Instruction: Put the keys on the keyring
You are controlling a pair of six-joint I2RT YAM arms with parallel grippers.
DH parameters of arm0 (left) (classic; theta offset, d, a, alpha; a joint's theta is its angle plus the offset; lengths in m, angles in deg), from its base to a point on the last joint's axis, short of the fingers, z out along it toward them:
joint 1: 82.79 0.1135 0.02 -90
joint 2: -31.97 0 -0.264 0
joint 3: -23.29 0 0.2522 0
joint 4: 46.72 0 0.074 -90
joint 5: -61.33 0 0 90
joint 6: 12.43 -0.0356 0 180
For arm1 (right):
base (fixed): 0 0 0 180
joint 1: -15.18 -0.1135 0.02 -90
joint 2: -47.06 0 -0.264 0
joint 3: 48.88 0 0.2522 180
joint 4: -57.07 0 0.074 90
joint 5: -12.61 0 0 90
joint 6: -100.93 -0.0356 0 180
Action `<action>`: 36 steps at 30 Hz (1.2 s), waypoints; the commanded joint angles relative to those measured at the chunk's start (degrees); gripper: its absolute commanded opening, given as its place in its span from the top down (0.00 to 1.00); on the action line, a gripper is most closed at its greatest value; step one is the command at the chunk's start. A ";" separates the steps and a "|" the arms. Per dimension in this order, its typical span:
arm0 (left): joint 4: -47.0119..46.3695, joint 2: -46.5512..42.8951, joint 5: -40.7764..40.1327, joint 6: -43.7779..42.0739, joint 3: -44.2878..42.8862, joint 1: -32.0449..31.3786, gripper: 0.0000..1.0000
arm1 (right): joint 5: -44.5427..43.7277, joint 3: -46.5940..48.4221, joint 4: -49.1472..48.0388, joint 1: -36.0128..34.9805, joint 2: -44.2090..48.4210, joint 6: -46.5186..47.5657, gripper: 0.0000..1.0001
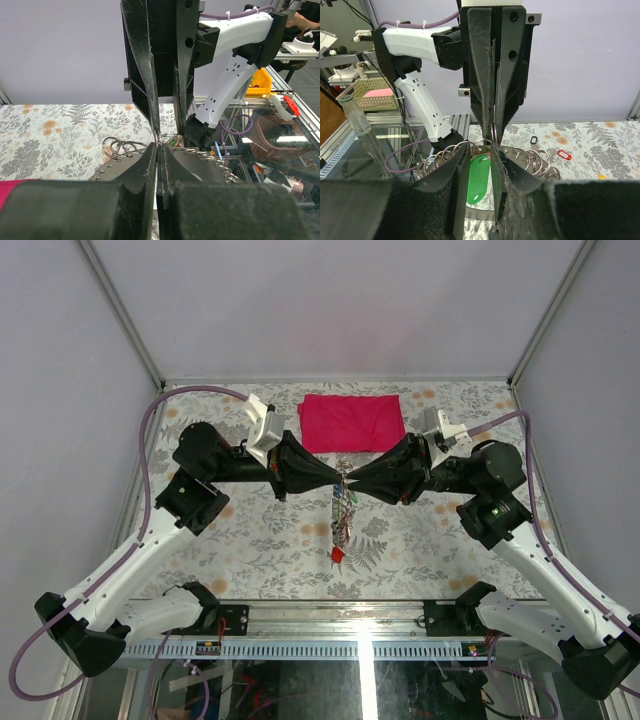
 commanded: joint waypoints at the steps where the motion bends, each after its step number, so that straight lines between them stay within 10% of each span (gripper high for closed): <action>1: -5.64 -0.05 1.55 0.68 -0.83 -0.01 1.00 | -1.61 2.79 -1.16 -0.77 -0.60 1.35 0.70; 36: -6.00 0.82 1.75 1.12 -1.68 -0.02 1.00 | 0.05 2.22 -0.25 -2.43 -2.11 2.63 0.76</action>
